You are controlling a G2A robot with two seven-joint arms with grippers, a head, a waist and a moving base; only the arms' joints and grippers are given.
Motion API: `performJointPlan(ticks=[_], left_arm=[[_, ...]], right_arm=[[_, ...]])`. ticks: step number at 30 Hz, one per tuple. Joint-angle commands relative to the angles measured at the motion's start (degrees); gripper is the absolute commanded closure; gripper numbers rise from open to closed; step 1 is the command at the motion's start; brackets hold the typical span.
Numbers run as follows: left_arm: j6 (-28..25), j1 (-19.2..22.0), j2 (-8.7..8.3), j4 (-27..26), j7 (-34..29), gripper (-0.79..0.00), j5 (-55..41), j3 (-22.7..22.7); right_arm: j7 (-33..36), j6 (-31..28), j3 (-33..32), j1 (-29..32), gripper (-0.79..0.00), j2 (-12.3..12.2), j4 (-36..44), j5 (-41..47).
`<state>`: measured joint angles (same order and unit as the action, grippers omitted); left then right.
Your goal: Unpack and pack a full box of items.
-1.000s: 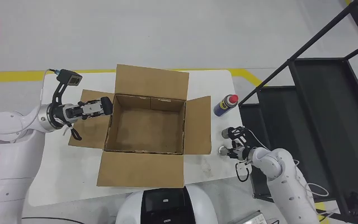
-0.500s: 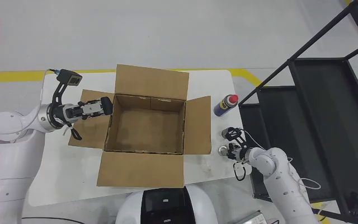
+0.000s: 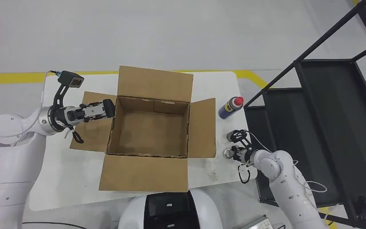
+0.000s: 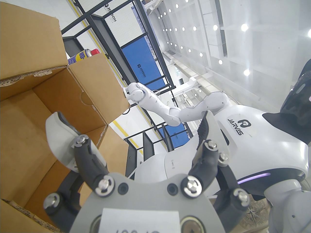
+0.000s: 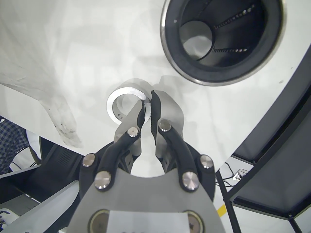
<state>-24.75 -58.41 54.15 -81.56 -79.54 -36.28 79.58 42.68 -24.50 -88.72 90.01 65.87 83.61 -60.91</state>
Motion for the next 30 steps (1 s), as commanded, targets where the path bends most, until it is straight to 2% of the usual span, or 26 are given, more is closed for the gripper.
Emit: performJointPlan(ticks=[1,5,11,20,25,30], left_arm=[[0.0,0.0,0.0,0.0,0.0,-0.785,0.0,0.0],[0.0,0.0,0.0,0.0,0.0,-0.785,0.0,0.0],[0.0,0.0,0.0,0.0,0.0,-0.785,0.0,0.0],[0.0,0.0,0.0,0.0,0.0,-0.785,0.0,0.0],[0.0,0.0,0.0,0.0,0.0,-0.785,0.0,0.0],[0.0,0.0,0.0,0.0,0.0,-0.785,0.0,0.0]], right_arm=[[-0.83,-0.04,-0.64,0.9,0.0,-0.14,1.24,0.48],[-2.36,-2.29,-3.05,3.73,0.0,-0.5,4.89,4.82],[-2.02,-8.88,-7.74,8.14,0.0,-1.39,11.32,12.31],[-8.32,-13.28,-18.49,14.61,0.0,-2.36,22.66,21.85],[-10.87,-12.55,-17.94,12.5,0.0,-2.47,25.81,24.35],[-10.48,-11.15,-12.15,5.72,0.0,-2.55,28.18,23.14]])
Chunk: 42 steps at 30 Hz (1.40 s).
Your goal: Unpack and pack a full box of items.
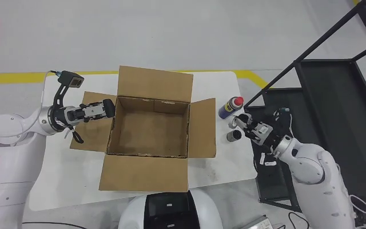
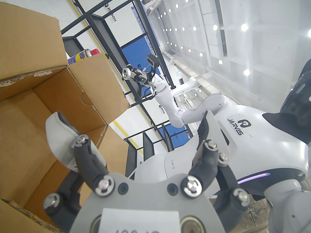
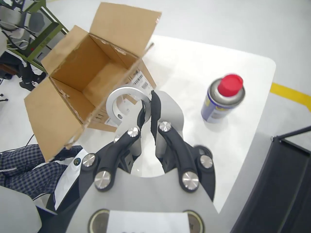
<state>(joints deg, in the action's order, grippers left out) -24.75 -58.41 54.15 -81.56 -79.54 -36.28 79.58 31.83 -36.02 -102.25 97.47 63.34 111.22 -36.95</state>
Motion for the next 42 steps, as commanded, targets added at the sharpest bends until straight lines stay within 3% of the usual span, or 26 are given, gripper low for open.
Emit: performJointPlan(ticks=[1,11,20,26,35,38,42], left_arm=[[0.0,0.0,0.0,0.0,0.0,-0.785,0.0,0.0],[0.0,0.0,0.0,0.0,0.0,-0.785,0.0,0.0],[0.0,0.0,0.0,0.0,0.0,-0.785,0.0,0.0],[0.0,0.0,0.0,0.0,0.0,-0.785,0.0,0.0],[0.0,0.0,0.0,0.0,0.0,-0.785,0.0,0.0],[0.0,0.0,0.0,0.0,0.0,-0.785,0.0,0.0],[0.0,0.0,0.0,0.0,0.0,-0.785,0.0,0.0]], right_arm=[[0.72,0.44,2.88,-3.27,0.0,-0.03,1.24,-1.45],[11.02,5.4,21.47,-20.01,0.0,0.42,2.28,-10.7],[15.37,13.69,40.3,-33.1,0.0,2.99,-9.7,-17.43],[15.32,18.17,47.78,-38.86,0.0,5.06,-18.68,-16.16],[13.3,20.58,56.0,-43.07,0.0,7.66,-25.46,-17.92],[12.06,21.1,56.74,-43.82,-0.785,8.32,-27.32,-15.97],[10.07,18.68,54.97,-43.18,-0.785,8.24,-27.69,-11.81]])
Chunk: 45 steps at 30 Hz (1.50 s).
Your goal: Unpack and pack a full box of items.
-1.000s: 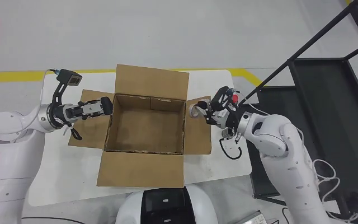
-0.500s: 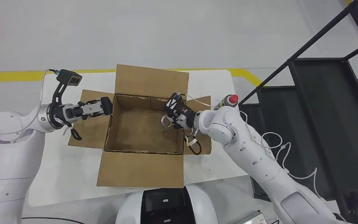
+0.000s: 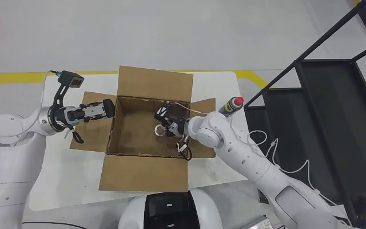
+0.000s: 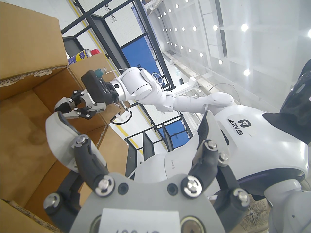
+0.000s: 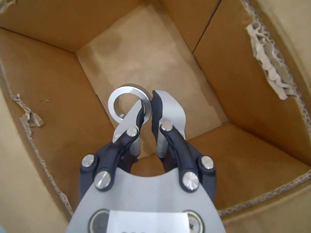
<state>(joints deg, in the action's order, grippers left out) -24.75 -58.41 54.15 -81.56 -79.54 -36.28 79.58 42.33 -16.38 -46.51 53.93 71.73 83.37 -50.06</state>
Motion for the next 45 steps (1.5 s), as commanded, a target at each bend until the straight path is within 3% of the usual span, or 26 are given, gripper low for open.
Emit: performJointPlan(ticks=[1,7,15,20,24,28,34,45], left_arm=[[0.0,0.0,0.0,0.0,0.0,-0.785,0.0,0.0],[0.0,0.0,0.0,0.0,0.0,-0.785,0.0,0.0],[0.0,0.0,0.0,0.0,0.0,-0.785,0.0,0.0],[0.0,0.0,0.0,0.0,0.0,-0.785,0.0,0.0],[0.0,0.0,0.0,0.0,0.0,-0.785,0.0,0.0],[0.0,0.0,0.0,0.0,0.0,-0.785,0.0,0.0],[0.0,0.0,0.0,0.0,0.0,-0.785,0.0,0.0],[0.0,0.0,0.0,0.0,0.0,-0.785,0.0,0.0]], right_arm=[[-0.85,-2.36,-1.7,0.88,-0.785,-0.4,0.66,2.26],[-4.35,-13.56,-12.12,7.7,-0.785,-3.32,7.86,8.25],[-10.94,-26.21,-34.7,26.26,-0.785,-8.1,21.88,5.44],[-13.07,-27.83,-46.03,36.67,-0.785,-9.55,26.52,1.21],[-16.05,-27.32,-51.46,42.53,-0.785,-9.95,26.34,0.51],[-17.7,-27.36,-54.44,46.1,-0.785,-10.2,23.86,0.11],[-15.85,-21.28,-54.28,48.06,-0.785,-10.28,20.39,-5.28],[-12.61,-13.54,-46.98,39.49,-0.785,-10.03,6.96,-12.16]])
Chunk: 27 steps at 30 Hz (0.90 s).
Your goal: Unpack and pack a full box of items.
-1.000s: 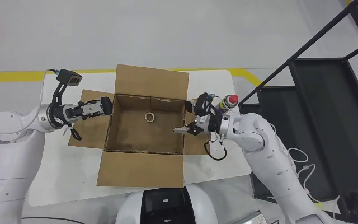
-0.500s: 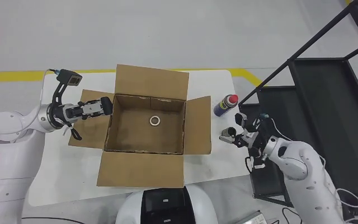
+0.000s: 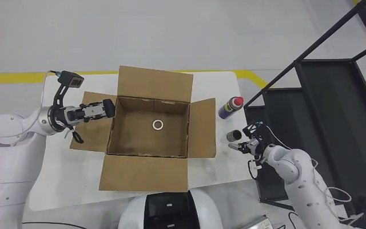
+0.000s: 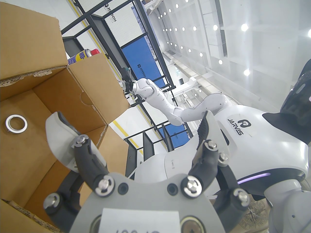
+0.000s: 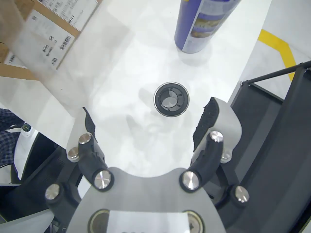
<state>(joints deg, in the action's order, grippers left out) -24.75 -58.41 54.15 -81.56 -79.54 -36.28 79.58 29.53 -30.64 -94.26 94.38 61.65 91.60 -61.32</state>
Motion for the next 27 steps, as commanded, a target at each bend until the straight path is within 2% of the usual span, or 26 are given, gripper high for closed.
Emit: performJointPlan(ticks=[1,12,13,14,16,27], left_arm=[[0.0,0.0,0.0,0.0,0.0,-0.785,0.0,0.0],[0.0,0.0,0.0,0.0,0.0,-0.785,0.0,0.0],[0.0,0.0,0.0,0.0,0.0,-0.785,0.0,0.0],[0.0,0.0,0.0,0.0,0.0,-0.785,0.0,0.0],[0.0,0.0,0.0,0.0,0.0,-0.785,0.0,0.0],[0.0,0.0,0.0,0.0,0.0,-0.785,0.0,0.0]], right_arm=[[0.09,1.14,1.6,-1.84,-0.785,0.13,-2.44,-1.09],[-2.59,4.68,6.86,-8.06,-0.785,0.76,-11.22,-2.23],[-2.78,4.84,7.07,-8.33,-0.65,0.79,-11.7,-2.17],[-2.78,5.47,7.15,-8.64,-0.357,0.8,-12.19,-2.38],[-2.82,5.86,7.58,-9.02,0.0,0.83,-12.66,-2.74],[-3.97,7.48,8.93,-9.73,0.0,0.82,-13.11,-4.93]])
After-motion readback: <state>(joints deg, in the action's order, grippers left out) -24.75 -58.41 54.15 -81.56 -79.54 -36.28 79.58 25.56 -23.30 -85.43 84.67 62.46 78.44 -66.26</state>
